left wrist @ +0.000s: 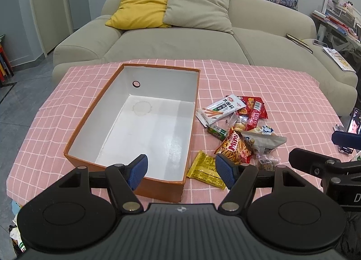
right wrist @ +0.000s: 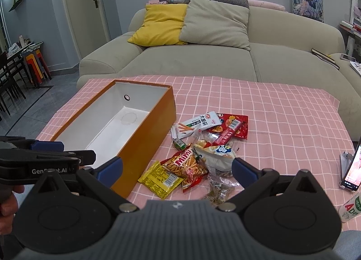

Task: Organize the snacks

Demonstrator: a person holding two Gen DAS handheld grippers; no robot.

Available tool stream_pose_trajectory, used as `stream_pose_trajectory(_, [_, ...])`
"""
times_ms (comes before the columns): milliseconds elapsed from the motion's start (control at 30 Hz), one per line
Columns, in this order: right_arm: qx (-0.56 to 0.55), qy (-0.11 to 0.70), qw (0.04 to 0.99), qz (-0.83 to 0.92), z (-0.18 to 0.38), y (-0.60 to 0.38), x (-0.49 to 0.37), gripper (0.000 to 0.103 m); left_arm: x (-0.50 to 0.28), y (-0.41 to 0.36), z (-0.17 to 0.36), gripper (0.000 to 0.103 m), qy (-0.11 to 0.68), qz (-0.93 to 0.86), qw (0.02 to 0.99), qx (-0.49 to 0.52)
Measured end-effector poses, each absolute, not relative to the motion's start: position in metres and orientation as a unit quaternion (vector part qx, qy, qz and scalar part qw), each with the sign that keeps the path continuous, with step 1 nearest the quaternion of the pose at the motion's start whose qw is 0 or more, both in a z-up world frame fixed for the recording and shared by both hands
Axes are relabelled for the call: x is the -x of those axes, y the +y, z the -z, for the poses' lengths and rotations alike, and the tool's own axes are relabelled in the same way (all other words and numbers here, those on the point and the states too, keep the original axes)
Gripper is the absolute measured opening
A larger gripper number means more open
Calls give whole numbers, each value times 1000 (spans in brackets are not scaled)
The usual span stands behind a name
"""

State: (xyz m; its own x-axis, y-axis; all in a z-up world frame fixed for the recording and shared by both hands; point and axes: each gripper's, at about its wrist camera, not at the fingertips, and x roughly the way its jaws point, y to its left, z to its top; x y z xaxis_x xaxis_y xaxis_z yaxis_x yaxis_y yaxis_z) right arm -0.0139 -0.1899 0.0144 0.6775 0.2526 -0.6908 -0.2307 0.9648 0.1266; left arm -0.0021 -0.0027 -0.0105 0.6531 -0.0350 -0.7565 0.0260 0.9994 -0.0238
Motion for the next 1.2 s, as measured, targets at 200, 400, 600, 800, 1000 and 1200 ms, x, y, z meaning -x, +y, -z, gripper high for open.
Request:
stream_pose_trajectory(200, [-15,379,916,-132,-15,-190,14,99,2,-2,11,81,417,17,909,5])
stream_pose_trajectory(400, [-15,379,916,-131,-16,-190,14,99,3,1,11,81,419,13,908,6])
stream_pose_trajectory(600, [-15,378,916,-131,-16,-191,14,99,3,2,10,81,420,12,907,5])
stream_pose_trajectory(800, [-14,379,916,-132,-16,-191,14,99,3,2,10,81,421,11,907,5])
stream_pose_trajectory(1000, [-15,379,916,-130,-16,-193,14,99,4,2,10,81,422,11,907,5])
stream_pose_trajectory(1200, [-14,381,915,-129,-16,-194,13,99,4,2,10,81,422,11,907,4])
